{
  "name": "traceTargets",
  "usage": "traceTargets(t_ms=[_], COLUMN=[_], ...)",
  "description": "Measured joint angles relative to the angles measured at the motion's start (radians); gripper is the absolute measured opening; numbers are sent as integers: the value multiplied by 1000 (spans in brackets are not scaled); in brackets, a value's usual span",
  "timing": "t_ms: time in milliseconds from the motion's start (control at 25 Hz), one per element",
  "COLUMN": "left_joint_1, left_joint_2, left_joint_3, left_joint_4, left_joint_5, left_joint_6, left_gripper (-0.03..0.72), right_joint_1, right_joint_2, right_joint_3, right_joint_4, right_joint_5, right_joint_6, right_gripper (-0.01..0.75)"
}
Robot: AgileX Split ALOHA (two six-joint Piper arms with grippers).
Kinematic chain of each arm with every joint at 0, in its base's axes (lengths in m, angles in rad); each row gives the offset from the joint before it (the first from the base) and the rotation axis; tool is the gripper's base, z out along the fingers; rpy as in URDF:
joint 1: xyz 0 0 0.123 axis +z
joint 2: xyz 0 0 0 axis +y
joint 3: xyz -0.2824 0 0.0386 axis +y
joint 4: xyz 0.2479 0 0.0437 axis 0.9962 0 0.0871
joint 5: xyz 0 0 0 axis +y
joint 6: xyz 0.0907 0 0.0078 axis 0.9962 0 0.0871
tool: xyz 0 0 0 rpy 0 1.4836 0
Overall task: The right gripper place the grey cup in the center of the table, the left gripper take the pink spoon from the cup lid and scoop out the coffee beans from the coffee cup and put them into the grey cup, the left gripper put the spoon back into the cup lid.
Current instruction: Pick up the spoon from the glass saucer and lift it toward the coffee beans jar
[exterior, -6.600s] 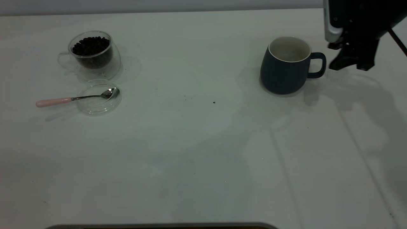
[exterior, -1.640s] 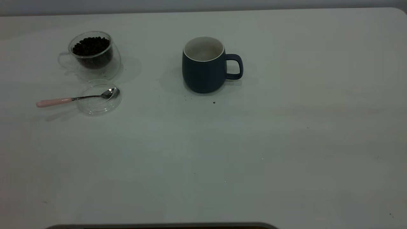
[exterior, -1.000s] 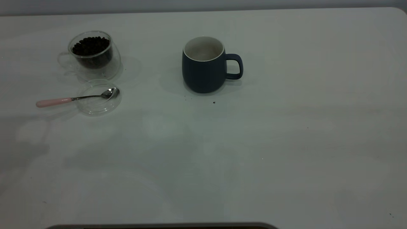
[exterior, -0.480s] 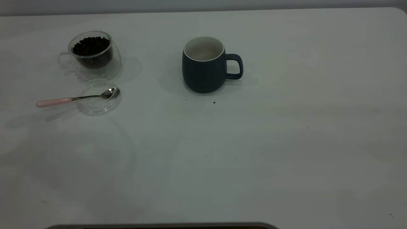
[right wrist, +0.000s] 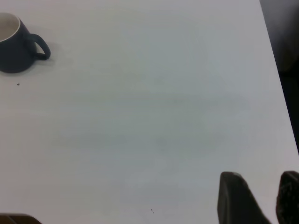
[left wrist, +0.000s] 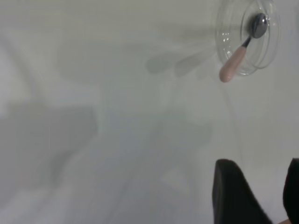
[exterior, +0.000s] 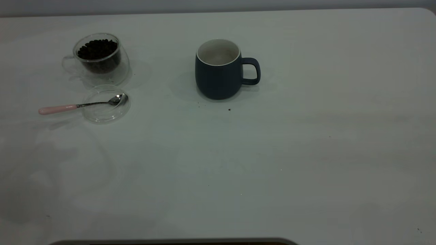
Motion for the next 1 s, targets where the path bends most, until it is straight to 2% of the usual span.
traceTargets(t_ms=[280,360,680,1000], left_joint_1=[0,0,-8,-108], left_joint_2=[142,174,258,303], left_joint_3=[0,0,-3,-3], left_joint_4=[-111,-154,-334,-425], left_joint_5=[8,8,24,26], left_joint_6=[54,100,263,353], left_gripper=[571,604,607,594], right_joint_1=[0,0,0,0], right_joint_2=[0,0,0,0], right_joint_3=[0,0,0,0], right_joint_4=[0,0,0,0], right_joint_5=[0,0,0,0], right_joint_6=[0,0,0,0], right_gripper=[245,245,244,244])
